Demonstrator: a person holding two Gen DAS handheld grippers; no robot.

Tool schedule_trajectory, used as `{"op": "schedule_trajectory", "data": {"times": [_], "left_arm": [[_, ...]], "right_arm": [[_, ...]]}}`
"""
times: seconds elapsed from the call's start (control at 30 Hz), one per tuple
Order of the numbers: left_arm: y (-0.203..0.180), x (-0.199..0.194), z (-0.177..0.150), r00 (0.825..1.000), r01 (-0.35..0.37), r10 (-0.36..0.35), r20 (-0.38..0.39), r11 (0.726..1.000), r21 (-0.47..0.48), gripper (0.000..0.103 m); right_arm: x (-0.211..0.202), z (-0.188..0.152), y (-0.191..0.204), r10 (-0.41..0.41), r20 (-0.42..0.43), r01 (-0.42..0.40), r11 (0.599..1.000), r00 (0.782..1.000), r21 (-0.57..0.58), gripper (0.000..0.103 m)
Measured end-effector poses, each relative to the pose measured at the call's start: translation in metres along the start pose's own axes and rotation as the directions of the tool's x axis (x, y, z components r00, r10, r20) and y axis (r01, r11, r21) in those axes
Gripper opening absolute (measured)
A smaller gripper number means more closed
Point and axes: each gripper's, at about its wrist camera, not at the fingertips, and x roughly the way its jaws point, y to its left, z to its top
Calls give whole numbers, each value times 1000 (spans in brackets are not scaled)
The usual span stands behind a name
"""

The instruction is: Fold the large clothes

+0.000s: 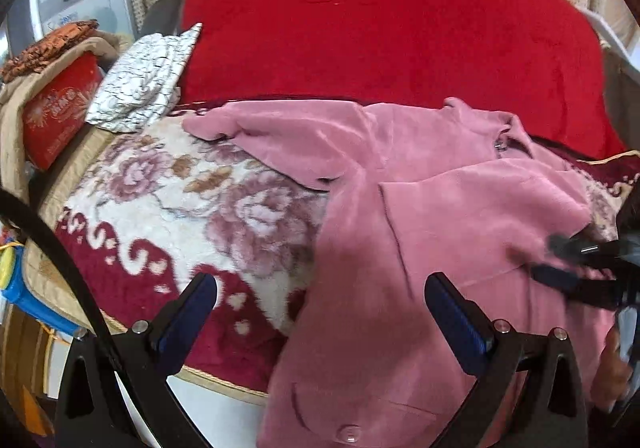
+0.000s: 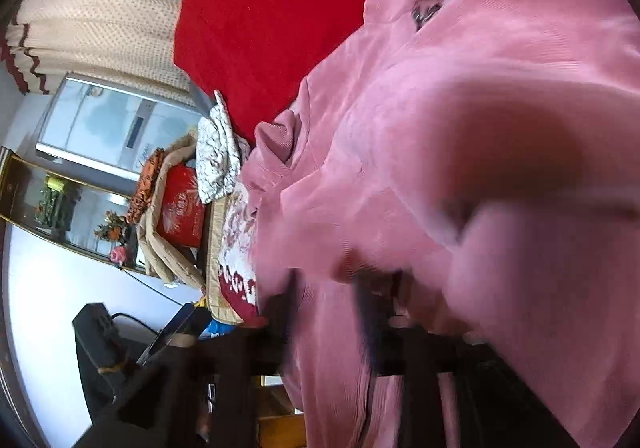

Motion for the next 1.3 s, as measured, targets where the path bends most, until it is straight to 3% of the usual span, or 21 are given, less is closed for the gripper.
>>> {"op": "schedule_trajectory", "data": {"times": [0.03,0.1,0.17,0.3,0.33,0.4,0.47,0.8,0.83,0.87,0.9,1.03,1.1,1.17,1.3], "left_arm": [[-3,0,-1,1000,19,-19,-4,1000,-6,103],[-11,3,-1,998,68,-68,-16,998,-12,103],[-18,6,0,994,102,-103,-40,995,-18,103],[-22,9,-4,989,142,-143,-37,989,-40,103],[-23,10,-5,988,149,-150,-32,988,-44,98],[-25,14,-6,986,160,-162,-31,986,-42,78],[-28,21,-6,980,189,-191,-59,981,-39,52],[-48,77,4,946,272,-283,-158,958,-92,56],[-50,84,5,941,284,-295,-164,955,-91,52],[-51,89,4,937,294,-305,-169,952,-90,41],[-52,93,5,940,282,-294,-176,955,-87,38],[-53,91,12,949,280,-284,-137,959,-49,8],[-56,81,20,954,284,-283,-102,959,-4,7],[-61,71,29,962,269,-266,-63,961,61,6],[-68,50,51,973,224,-231,31,963,150,6]], "right_arm": [[-12,-8,0,20,32,-19,1000,999,-4,93],[-38,-15,5,31,135,-27,999,990,-30,94],[-48,-16,11,2,175,8,998,985,-61,94],[-67,-17,7,-145,266,170,983,953,-71,94],[-68,-16,4,-164,269,186,981,949,-58,94],[-64,-15,-11,-214,244,222,975,946,-8,92],[-62,-17,-26,-234,233,236,972,944,18,93],[-66,-24,-25,-216,289,236,971,933,-35,100],[-66,-26,-25,-216,293,237,971,932,-41,101],[-67,-27,-25,-216,296,241,969,930,-48,102],[-66,-27,-24,-215,295,242,969,931,-57,102],[-76,-22,-28,-151,262,165,986,953,-29,102],[-91,-18,-29,-79,295,90,996,952,-22,95],[-102,-14,-19,-78,336,110,991,939,-78,73],[-114,7,5,-115,392,184,972,913,-143,69]]}}
